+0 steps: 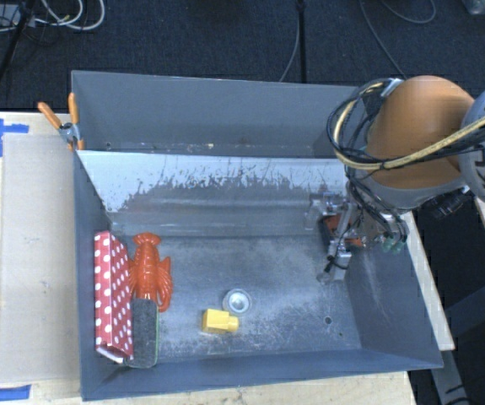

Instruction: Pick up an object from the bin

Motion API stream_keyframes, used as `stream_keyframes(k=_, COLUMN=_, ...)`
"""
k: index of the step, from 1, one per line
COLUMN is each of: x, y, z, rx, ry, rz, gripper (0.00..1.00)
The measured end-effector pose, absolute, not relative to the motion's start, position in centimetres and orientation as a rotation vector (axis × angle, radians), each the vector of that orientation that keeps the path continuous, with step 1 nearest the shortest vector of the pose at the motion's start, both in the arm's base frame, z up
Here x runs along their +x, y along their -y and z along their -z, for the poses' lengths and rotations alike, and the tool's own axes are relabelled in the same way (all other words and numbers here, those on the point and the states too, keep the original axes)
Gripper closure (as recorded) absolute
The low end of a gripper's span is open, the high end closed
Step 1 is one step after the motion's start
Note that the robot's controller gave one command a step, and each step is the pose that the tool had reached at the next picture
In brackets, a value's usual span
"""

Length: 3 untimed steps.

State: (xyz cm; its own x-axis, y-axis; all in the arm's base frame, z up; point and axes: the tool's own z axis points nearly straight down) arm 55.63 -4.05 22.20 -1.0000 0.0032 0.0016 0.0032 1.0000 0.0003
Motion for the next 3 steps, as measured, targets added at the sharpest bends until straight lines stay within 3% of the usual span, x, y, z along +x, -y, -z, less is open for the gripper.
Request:
stream_keyframes(k=1, x=53.8, y=0.8, z=-17.6, rx=-0.087, ry=3.142, rz=-0.001, gripper=0.00)
stream_keyframes(k=2, x=53.4, y=1.2, z=-17.8, rx=-0.092, ry=3.119, rz=0.007, gripper=0.00)
stream_keyframes(k=3, x=53.1, y=-1.2, z=-17.2, rx=0.006, ry=3.150, rz=-0.005, gripper=0.00)
